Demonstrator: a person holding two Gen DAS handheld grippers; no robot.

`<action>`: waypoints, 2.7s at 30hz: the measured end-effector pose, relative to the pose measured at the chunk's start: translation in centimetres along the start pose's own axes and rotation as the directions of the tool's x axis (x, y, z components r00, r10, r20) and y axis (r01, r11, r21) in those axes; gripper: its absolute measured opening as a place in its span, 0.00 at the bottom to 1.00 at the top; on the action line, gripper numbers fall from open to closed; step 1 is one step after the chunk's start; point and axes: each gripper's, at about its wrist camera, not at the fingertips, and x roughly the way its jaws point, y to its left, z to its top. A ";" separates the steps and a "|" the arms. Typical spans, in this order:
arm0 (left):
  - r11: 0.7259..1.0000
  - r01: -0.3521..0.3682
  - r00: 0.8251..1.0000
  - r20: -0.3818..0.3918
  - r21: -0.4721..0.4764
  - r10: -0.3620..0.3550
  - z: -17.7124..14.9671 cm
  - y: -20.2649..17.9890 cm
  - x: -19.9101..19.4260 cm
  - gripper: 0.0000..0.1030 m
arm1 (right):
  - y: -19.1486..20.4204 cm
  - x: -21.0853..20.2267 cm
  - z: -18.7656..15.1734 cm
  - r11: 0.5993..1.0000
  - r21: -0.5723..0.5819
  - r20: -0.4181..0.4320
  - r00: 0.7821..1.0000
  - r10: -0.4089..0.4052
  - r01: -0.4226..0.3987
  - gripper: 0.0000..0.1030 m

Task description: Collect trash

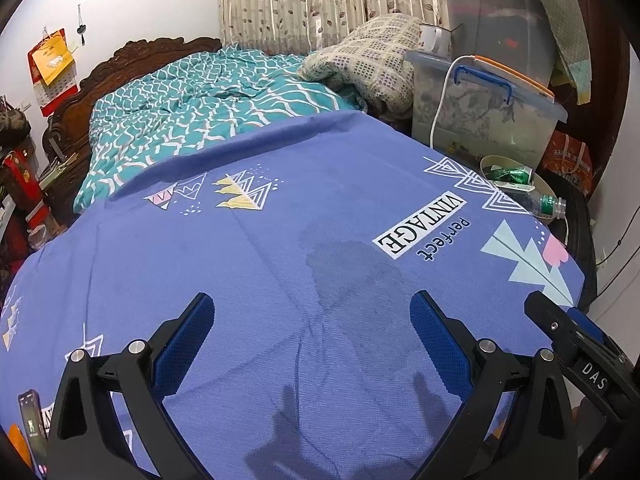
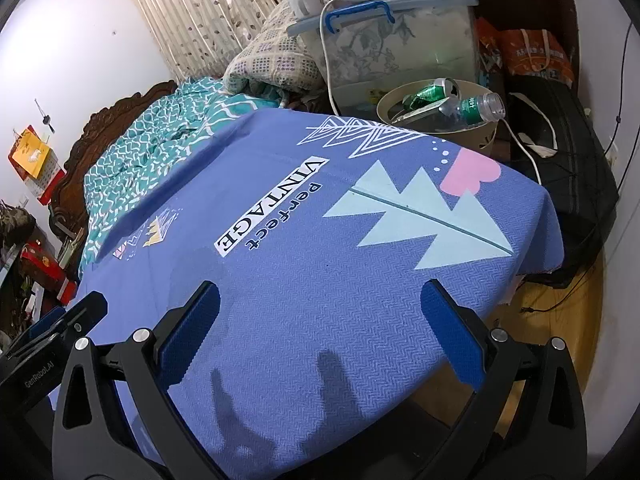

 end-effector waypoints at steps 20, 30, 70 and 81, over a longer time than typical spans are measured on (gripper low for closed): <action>0.999 0.022 1.000 -0.001 -0.034 -0.022 -0.3 1.0 0.0 0.92 | 1.3 -0.2 -0.4 0.998 -0.054 -0.003 1.000 0.017 -0.017 0.95; 0.998 0.030 1.000 -0.003 -0.048 -0.031 -0.5 1.5 0.1 0.92 | 1.2 -0.2 -0.5 0.999 -0.048 0.000 1.000 0.004 -0.004 0.95; 0.999 -0.019 0.999 0.043 -0.049 0.021 -0.1 1.7 -1.1 0.92 | 1.8 -1.2 -0.8 0.998 -0.056 0.013 1.000 0.010 -0.010 0.95; 0.998 -0.045 0.998 0.031 -0.054 0.046 0.0 1.8 -1.1 0.92 | 2.0 -1.4 -0.3 0.998 -0.067 0.015 1.000 0.016 -0.015 0.95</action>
